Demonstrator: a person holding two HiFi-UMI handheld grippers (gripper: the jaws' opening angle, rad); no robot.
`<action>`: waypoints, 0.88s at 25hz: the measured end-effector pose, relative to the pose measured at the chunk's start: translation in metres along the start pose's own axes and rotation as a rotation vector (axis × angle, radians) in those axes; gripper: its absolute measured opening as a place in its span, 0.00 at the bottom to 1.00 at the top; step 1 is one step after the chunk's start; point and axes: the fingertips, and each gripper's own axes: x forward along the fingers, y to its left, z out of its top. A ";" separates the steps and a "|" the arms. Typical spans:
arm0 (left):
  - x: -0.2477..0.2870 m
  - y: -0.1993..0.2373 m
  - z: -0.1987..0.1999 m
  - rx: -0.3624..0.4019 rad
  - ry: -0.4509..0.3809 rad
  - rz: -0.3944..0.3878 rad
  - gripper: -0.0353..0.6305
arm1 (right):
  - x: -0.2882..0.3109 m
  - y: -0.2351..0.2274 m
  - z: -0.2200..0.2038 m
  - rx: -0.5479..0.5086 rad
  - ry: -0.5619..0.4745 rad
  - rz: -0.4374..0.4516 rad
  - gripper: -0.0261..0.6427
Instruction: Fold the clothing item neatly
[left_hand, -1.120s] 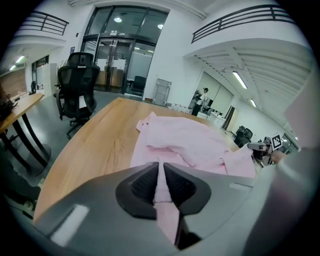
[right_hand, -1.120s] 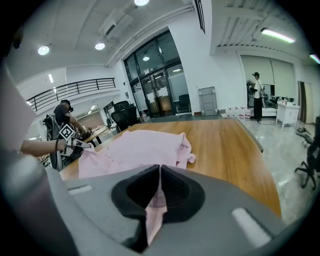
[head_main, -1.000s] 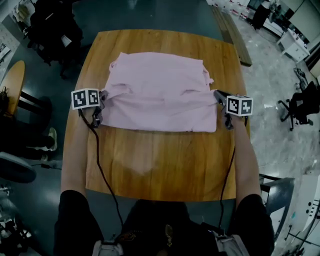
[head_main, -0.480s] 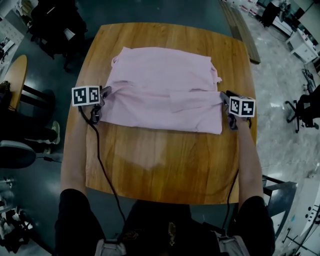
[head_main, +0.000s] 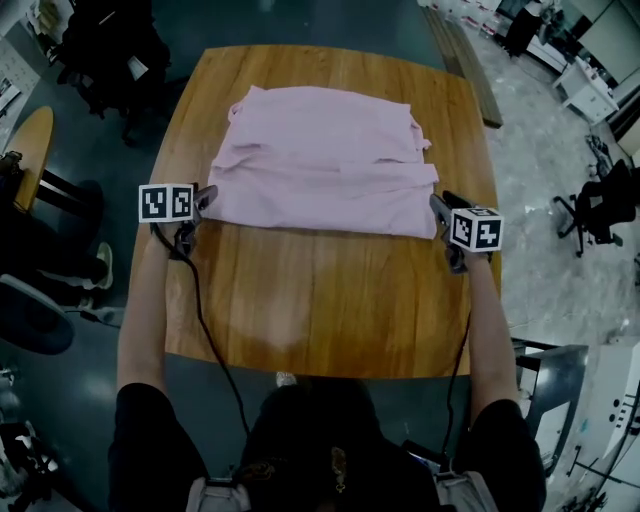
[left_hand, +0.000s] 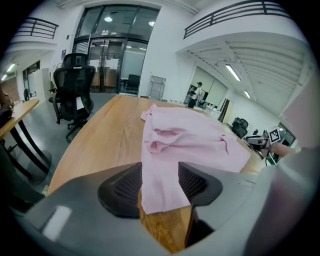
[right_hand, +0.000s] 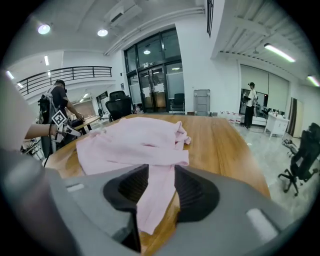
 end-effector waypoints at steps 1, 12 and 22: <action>-0.001 -0.002 -0.010 0.009 0.007 0.003 0.41 | -0.003 0.010 -0.010 0.001 0.004 0.010 0.30; 0.020 -0.012 -0.060 0.075 0.057 0.046 0.32 | 0.009 0.043 -0.083 -0.034 0.166 0.079 0.36; -0.037 -0.040 -0.133 0.064 0.132 -0.044 0.16 | -0.056 0.075 -0.131 0.018 0.175 0.107 0.16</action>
